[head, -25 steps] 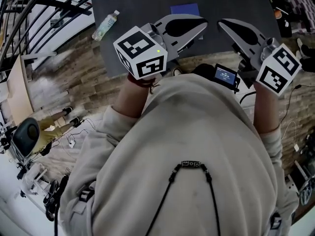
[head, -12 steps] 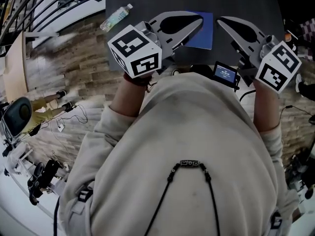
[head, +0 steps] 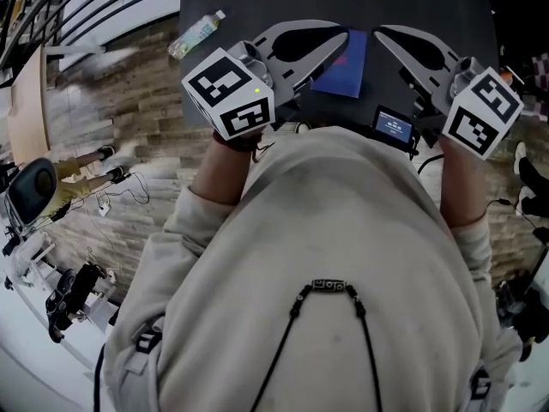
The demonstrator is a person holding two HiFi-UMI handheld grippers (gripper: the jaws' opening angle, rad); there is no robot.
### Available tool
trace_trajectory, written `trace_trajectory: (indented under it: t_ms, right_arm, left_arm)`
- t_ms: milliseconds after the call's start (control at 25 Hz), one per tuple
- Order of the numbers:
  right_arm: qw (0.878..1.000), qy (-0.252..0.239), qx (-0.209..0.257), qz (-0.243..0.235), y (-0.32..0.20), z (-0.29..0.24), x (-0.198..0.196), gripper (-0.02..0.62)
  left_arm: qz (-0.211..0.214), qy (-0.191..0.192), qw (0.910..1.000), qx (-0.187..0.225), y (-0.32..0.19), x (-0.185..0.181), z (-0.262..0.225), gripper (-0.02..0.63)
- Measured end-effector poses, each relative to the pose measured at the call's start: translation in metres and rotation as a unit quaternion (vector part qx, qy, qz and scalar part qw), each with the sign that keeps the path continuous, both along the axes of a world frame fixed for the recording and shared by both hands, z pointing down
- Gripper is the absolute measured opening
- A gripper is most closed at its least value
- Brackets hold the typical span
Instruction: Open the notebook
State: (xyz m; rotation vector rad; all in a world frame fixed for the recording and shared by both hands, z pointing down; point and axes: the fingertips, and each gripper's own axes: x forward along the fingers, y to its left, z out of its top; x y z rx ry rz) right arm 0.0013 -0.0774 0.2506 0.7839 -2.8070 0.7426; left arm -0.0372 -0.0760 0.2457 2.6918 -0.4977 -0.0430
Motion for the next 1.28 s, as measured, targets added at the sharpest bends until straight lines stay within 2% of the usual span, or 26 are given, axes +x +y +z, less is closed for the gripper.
trace_trajectory:
  t_ms: [160,320,640,880,1000,1080,1280]
  right_arm:
    - [1.0,-0.022,-0.016,0.004,-0.024,0.026,0.022,0.015]
    - [0.998,-0.051,-0.038,0.012,-0.033,0.038,0.045,0.015]
    - [0.994,-0.073,-0.087,-0.008,-0.047,0.057,0.059,0.015]
    - [0.992,-0.077,-0.098,-0.012,-0.055,0.066,0.06,0.015]
    - [0.99,-0.079,-0.114,-0.005,-0.06,0.073,0.064,0.015]
    - [0.991,-0.078,-0.113,0.005,-0.064,0.071,0.064,0.015]
    - [0.991,-0.067,-0.108,0.033,-0.065,0.069,0.061,0.015]
  left_arm:
    - [0.001,-0.017,0.9998,-0.011,-0.026,0.02,0.026,0.006]
    - [0.011,-0.033,0.9992,-0.019,-0.032,0.043,0.034,0.006]
    - [0.0,-0.09,0.9955,-0.029,-0.04,0.057,0.04,0.006]
    - [-0.017,-0.088,0.9935,-0.071,-0.043,0.049,0.058,0.006]
    - [-0.014,-0.069,0.9927,-0.098,-0.05,0.048,0.064,0.006]
    - [-0.01,-0.061,0.9923,-0.108,-0.055,0.044,0.068,0.006]
    - [0.016,-0.074,0.9904,-0.116,-0.057,0.04,0.082,0.006]
